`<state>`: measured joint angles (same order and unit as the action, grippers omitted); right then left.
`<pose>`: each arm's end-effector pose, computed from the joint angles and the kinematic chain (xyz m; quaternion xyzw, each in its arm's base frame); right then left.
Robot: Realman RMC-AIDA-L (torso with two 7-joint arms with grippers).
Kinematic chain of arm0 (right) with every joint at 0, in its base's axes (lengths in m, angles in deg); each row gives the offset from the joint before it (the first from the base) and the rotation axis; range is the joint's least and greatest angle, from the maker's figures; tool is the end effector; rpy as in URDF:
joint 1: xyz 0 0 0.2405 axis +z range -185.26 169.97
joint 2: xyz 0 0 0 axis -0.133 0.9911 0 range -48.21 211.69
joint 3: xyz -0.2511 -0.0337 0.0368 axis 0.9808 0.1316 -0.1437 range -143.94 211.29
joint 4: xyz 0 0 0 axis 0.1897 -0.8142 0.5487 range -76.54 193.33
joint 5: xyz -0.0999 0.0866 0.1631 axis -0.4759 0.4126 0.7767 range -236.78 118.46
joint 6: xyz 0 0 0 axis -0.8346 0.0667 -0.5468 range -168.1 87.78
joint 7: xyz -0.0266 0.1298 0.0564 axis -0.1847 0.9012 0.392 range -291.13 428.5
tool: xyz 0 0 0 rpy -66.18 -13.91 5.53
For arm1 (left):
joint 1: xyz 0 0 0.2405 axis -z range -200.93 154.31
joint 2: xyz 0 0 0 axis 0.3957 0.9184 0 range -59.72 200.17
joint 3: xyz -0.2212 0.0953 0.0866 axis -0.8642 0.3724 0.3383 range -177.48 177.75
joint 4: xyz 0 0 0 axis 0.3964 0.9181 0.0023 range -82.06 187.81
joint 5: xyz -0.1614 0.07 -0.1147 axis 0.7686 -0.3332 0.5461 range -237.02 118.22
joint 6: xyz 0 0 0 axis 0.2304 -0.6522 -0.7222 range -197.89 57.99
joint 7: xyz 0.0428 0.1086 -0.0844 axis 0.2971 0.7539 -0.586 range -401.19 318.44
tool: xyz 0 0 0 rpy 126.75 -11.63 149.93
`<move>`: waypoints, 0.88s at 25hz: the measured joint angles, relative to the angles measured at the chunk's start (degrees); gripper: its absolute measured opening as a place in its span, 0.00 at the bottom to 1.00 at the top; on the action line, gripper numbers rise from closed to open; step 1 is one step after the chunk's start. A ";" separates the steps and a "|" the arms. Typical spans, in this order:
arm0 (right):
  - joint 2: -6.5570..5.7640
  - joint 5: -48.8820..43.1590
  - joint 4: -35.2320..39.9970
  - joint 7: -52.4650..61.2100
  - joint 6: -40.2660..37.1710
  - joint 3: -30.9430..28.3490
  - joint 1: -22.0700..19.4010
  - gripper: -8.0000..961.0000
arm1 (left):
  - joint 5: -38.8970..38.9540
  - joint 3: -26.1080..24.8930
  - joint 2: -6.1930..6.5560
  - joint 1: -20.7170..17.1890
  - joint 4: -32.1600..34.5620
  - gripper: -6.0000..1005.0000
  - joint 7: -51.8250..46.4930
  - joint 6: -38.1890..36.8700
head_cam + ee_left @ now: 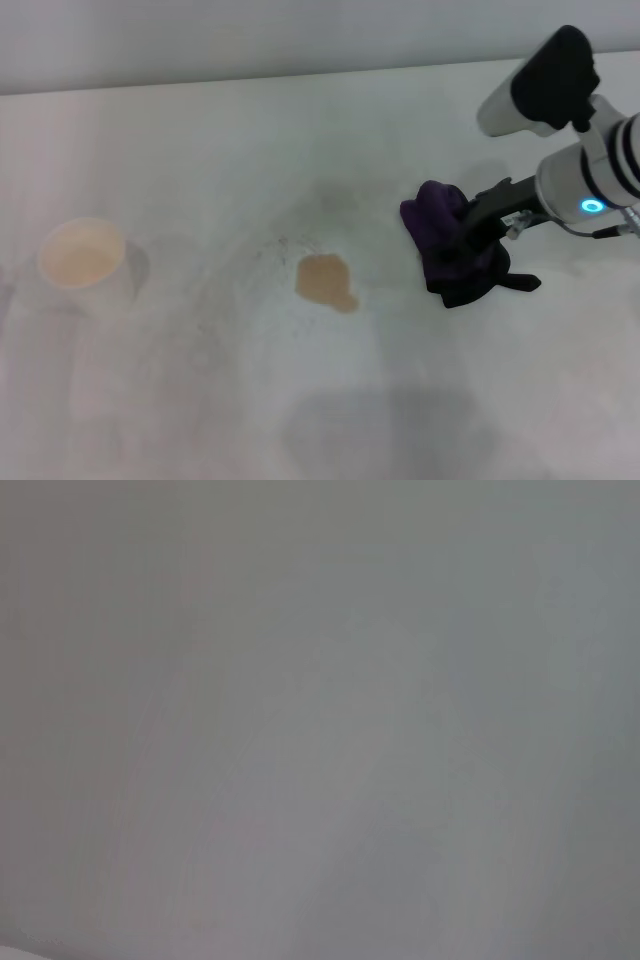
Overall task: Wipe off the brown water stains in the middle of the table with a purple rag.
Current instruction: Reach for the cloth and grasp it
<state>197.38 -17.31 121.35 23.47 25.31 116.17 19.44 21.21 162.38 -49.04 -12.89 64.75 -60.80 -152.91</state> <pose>0.2566 0.3621 -0.0160 -0.9122 0.3269 -0.1088 0.2217 -0.3673 0.2257 -0.0115 -0.5966 -0.3336 -0.3847 0.6203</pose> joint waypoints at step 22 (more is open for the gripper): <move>-0.34 -1.55 -4.91 -0.03 -3.20 -0.31 2.73 0.17 | 1.52 0.00 0.09 0.64 -0.19 0.89 0.00 -0.23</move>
<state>197.05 -18.86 116.43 23.44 22.10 115.86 22.17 22.73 162.38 -48.95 -12.26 64.56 -60.80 -153.14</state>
